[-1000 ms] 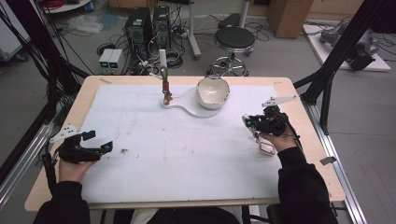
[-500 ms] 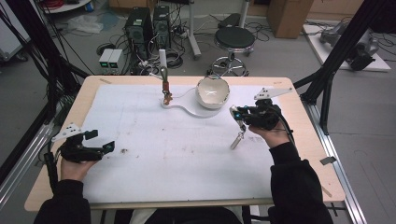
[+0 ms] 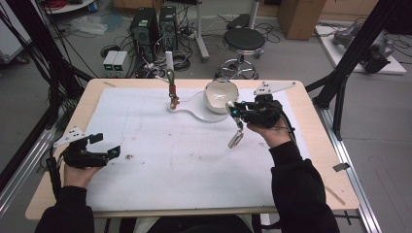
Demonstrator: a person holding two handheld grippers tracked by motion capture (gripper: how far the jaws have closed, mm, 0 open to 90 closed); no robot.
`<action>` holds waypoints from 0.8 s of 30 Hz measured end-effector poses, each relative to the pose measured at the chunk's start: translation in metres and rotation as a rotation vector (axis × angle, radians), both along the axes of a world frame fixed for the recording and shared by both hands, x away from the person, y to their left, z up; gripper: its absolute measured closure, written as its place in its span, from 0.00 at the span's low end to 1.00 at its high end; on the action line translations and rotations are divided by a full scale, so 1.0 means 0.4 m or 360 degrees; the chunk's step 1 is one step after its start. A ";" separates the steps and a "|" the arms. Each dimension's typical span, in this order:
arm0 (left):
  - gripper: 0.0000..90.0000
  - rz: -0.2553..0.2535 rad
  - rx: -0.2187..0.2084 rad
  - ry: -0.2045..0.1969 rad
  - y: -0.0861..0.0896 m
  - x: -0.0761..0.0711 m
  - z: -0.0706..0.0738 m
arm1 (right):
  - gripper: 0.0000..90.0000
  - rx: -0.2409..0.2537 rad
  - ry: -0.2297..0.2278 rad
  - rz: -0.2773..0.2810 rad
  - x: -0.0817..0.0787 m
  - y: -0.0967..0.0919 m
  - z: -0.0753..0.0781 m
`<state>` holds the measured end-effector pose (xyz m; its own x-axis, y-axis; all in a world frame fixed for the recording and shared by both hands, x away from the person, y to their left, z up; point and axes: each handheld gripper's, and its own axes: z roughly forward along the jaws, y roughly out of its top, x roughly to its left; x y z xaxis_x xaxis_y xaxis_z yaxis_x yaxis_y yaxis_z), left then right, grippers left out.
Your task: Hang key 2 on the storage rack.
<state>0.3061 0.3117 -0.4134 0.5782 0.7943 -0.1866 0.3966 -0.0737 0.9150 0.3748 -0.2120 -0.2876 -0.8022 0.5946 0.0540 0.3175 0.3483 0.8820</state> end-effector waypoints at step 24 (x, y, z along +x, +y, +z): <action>0.02 -0.0105 -0.0101 -0.0026 -0.022 0.033 0.065 | 0.82 0.0066 -0.0056 0.0162 0.011 0.160 0.047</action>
